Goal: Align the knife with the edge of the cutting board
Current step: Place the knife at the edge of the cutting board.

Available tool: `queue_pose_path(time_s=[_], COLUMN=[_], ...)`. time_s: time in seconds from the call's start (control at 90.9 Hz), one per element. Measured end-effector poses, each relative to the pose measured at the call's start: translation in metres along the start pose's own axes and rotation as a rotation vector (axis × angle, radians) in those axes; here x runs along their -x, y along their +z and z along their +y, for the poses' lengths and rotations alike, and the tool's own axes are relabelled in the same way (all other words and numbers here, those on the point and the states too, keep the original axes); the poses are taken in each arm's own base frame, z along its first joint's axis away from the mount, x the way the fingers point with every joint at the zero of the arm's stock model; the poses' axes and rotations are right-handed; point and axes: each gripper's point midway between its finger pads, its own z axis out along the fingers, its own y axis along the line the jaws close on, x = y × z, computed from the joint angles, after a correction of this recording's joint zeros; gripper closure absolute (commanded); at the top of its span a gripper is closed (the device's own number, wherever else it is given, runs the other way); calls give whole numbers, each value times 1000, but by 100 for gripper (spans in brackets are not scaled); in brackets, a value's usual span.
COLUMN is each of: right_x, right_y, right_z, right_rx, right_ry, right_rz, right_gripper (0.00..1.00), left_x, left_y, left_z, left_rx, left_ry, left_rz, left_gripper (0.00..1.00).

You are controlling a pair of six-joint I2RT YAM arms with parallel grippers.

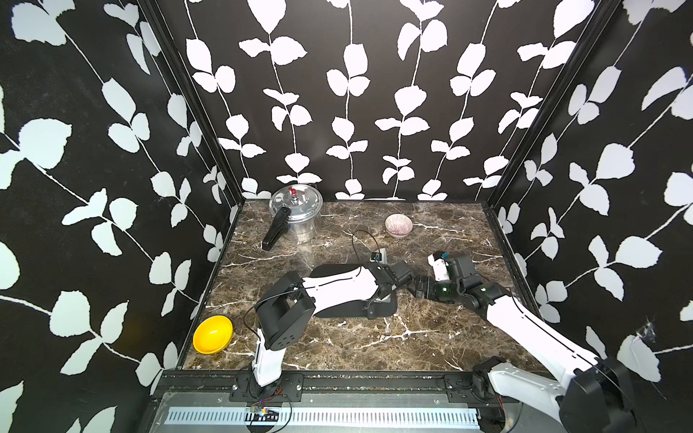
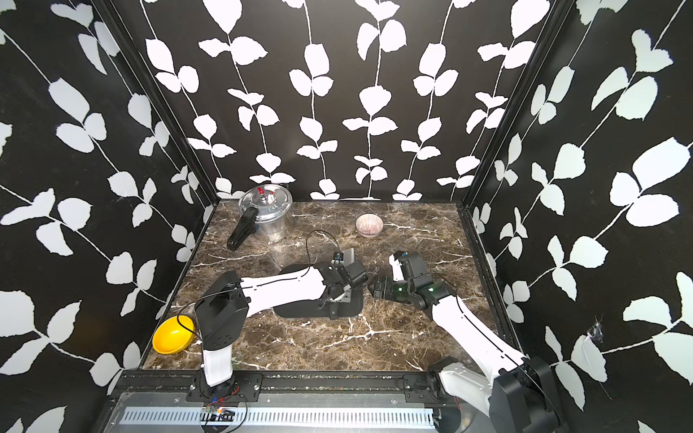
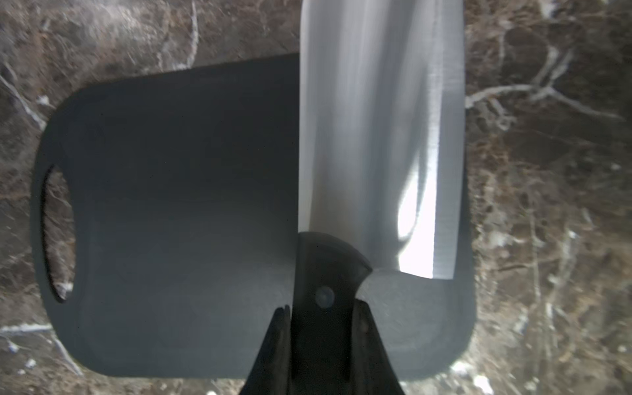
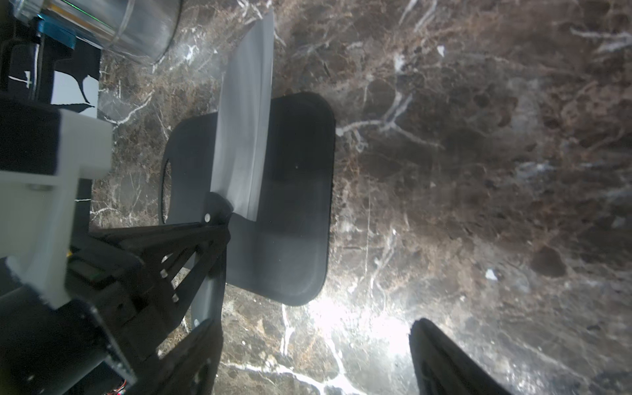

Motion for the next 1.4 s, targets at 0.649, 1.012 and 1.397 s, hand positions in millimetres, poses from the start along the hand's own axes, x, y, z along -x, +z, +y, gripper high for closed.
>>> queue_pose_path(time_s=[0.649,1.012,1.397], right_x=[-29,-34,-32], right_y=[3,7,9], right_z=[-31,-35,-34], right_rx=[-71,-74,-66], right_ry=[75,94,98], right_rz=[11,18,7], right_gripper=[12,13,13], left_x=[-49,-64,-68], left_y=[2,6,15], left_z=[-18,-24,-26], left_rx=[-7,-9,11], left_ry=[-47,-19,-9], left_rz=[79,108,121], left_gripper=[93,92,92])
